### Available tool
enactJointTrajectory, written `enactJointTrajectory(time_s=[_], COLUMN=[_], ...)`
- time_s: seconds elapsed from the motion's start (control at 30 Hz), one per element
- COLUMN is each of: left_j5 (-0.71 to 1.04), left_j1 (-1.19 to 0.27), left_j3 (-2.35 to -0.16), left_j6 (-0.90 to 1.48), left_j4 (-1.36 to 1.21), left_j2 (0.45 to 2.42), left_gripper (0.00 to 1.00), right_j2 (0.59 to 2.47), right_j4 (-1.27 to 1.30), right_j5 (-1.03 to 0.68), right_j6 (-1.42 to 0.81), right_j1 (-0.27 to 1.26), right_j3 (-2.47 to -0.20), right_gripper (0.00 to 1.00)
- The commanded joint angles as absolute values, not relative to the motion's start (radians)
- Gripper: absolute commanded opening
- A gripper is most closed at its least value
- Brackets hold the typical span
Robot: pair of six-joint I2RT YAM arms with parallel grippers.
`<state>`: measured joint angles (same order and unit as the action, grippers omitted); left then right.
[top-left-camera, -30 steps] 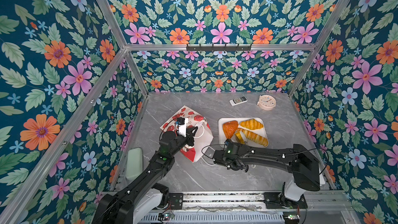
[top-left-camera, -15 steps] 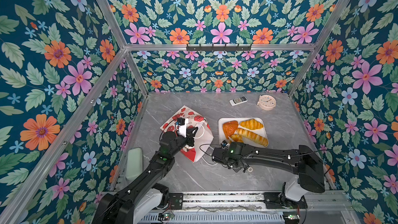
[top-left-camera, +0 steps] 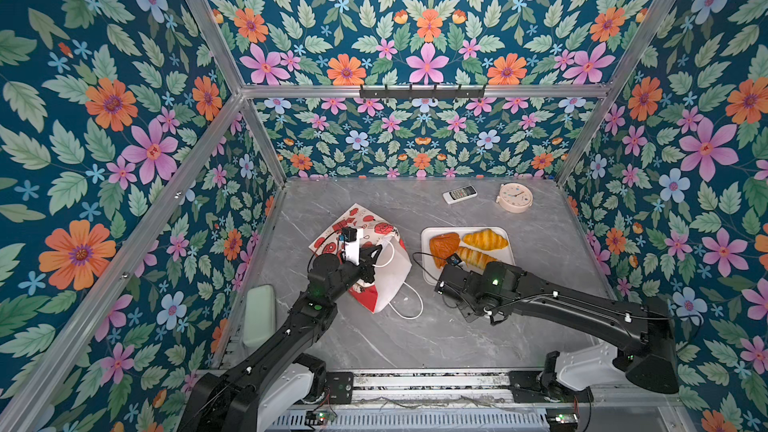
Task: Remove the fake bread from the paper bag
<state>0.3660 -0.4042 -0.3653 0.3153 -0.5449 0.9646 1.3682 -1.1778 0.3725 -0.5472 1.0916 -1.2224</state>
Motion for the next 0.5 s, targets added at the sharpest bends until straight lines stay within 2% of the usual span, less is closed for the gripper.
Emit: enactJointTrajectory(time_s=[0.0, 0.23, 0.47], left_j5=[0.361, 0.356, 0.356], left_j1=[-0.403, -0.403, -0.403], left_j3=[-0.367, -0.372, -0.380], left_j6=[0.323, 0.321, 0.321], left_j4=[-0.571, -0.565, -0.550], left_j2=[0.959, 0.959, 0.954], left_gripper=[0.01, 0.01, 0.01], right_j2=[1.311, 1.235, 1.267], right_j4=[-1.164, -1.045, -1.020], right_j5=[0.296, 0.082, 0.101], right_j6=[-0.566, -0.565, -0.577], right_j1=[1.085, 1.055, 0.988], right_j3=[-1.205, -1.101, -1.038], right_gripper=[0.37, 0.34, 0.33])
